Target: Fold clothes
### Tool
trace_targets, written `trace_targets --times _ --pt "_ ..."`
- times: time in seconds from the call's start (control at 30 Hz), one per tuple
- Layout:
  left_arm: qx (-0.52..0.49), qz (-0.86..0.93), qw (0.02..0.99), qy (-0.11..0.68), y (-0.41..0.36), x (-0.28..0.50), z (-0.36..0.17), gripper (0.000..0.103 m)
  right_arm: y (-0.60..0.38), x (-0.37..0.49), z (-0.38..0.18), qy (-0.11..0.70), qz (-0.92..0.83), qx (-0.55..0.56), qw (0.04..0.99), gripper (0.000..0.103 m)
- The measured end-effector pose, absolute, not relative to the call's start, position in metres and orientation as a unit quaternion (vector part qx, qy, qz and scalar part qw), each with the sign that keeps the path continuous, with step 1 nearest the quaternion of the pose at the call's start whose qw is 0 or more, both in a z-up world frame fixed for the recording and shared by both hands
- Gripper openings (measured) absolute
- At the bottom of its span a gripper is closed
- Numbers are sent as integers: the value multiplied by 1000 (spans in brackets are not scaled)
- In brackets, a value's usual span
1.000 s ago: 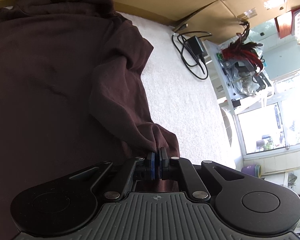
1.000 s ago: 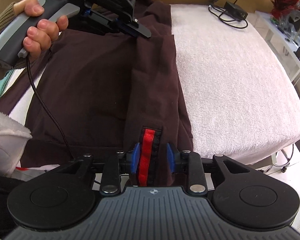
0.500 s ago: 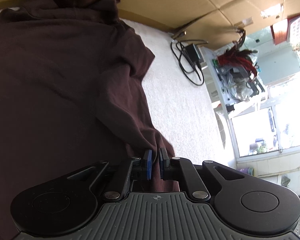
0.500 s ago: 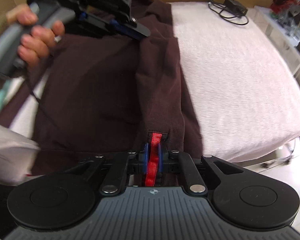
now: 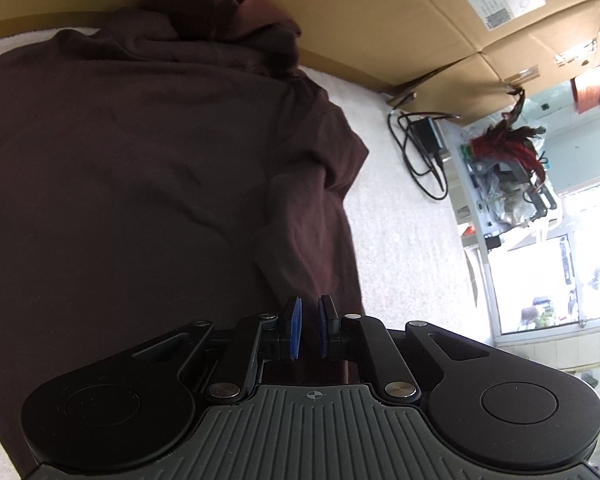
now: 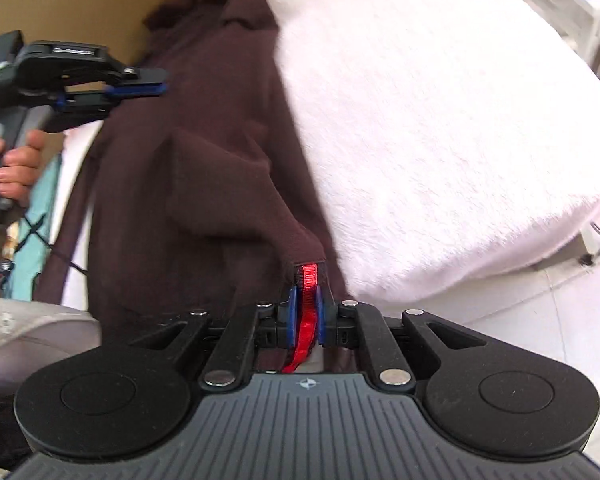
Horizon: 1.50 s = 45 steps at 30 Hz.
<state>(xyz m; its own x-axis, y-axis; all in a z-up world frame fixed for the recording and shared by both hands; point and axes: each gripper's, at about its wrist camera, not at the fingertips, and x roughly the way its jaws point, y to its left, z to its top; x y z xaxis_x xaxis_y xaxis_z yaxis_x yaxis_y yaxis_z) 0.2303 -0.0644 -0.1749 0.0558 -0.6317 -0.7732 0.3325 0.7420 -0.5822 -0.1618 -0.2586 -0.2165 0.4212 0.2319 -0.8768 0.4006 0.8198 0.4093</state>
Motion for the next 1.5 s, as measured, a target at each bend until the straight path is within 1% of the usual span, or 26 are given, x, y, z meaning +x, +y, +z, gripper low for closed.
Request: trace_targets --times 0.07,0.1,0.13,0.17,0.23,0.3,0.33,0.4,0.43,0.53,0.6,0.73,0.97,1.0,1.07,1.1,1.13,1.17,1.2,1.23,1.37,1.5 --pt "-124 -335 716 600 -63 232 -176 23 -259 -162 -209 543 -48 290 787 22" --pt "-125 -334 716 600 -61 233 -176 24 -260 -160 -203 544 -43 286 788 30" --pt "-125 -334 716 600 -60 233 -177 24 -261 -156 -194 538 -40 280 794 33" --pt "-125 -334 715 601 -60 234 -177 25 -262 -152 -184 529 -37 272 803 33" --pt "-126 -336 711 604 -58 235 -179 34 -264 -140 -162 507 -30 259 822 36" --pt "-126 -337 709 607 -58 235 -182 40 -267 -119 -140 474 -21 250 844 39" --pt "-123 -339 708 608 -58 235 -183 40 -270 -106 -132 453 -19 245 857 45" --pt "-120 -340 708 608 -58 233 -185 42 -273 -77 -120 420 -13 235 877 50" --pt "-119 -340 707 608 -58 233 -186 46 -274 -61 -117 409 -5 227 884 50" --pt "-131 -323 707 615 -55 230 -192 52 -277 -4 -123 394 15 191 899 49" --pt "-135 -313 710 616 -55 229 -196 54 -284 34 -137 404 25 183 896 49" --pt "-164 -280 718 616 -52 226 -201 61 -298 92 -169 436 48 153 885 49" --pt "-184 -244 733 608 -63 230 -207 61 -314 135 -204 475 90 139 864 49" --pt "-186 -241 735 606 -64 231 -208 59 -316 139 -207 477 96 138 862 50" --pt "-184 -236 736 607 -67 232 -210 57 -318 144 -212 485 116 147 854 43" --pt "-183 -234 737 607 -69 233 -210 54 -319 147 -214 489 131 155 848 24" --pt "-183 -231 739 606 -69 234 -209 50 -320 149 -214 490 148 161 844 13" --pt "-184 -228 740 605 -68 234 -209 47 -320 152 -212 488 163 165 841 12" --pt "-185 -225 741 605 -68 234 -208 44 -320 154 -211 486 178 169 839 5" --pt "-188 -223 741 605 -67 235 -208 44 -321 155 -207 480 194 176 837 1" --pt "-193 -208 747 601 -64 234 -206 45 -324 172 -189 435 230 206 846 1" --pt "-200 -197 748 601 -62 234 -205 45 -324 201 -187 418 228 212 853 1"
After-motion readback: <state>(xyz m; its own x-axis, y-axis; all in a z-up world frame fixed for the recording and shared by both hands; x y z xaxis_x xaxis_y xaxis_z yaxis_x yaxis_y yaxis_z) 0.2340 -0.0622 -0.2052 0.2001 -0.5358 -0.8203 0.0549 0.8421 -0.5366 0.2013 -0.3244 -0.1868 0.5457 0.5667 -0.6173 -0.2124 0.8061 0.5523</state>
